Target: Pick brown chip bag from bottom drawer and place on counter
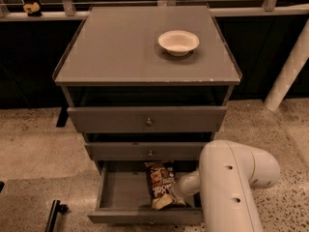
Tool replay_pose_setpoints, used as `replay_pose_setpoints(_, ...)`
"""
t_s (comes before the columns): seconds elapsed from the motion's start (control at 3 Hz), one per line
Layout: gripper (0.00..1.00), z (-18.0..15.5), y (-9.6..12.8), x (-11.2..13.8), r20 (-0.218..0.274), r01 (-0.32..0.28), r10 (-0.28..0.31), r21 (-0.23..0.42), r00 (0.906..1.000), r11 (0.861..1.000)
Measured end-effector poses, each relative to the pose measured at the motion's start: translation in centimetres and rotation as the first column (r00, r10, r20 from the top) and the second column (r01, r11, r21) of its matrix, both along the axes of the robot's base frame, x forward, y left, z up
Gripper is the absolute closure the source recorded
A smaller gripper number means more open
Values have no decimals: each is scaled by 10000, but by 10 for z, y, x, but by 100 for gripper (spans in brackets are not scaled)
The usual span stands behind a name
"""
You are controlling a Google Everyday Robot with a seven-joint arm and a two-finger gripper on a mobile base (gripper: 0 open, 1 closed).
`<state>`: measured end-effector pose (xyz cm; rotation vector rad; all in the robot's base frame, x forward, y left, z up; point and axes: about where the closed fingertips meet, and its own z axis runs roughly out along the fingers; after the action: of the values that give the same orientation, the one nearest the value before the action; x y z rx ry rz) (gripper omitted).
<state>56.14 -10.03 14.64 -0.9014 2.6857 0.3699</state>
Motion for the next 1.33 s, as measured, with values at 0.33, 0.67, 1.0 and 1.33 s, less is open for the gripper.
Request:
replay_pose_setpoints(0.33,0,0,0,0,0,0,0,0,10000,10000)
replay_pose_setpoints(0.67,9,0,0,0,-1,0,0,0,10000,10000)
replay_pose_setpoints(1.0,28,0,0,0,-1,0,0,0,10000,10000)
replay_pose_setpoints(1.33,51,0,0,0,-1,-1,1,0,10000,10000)
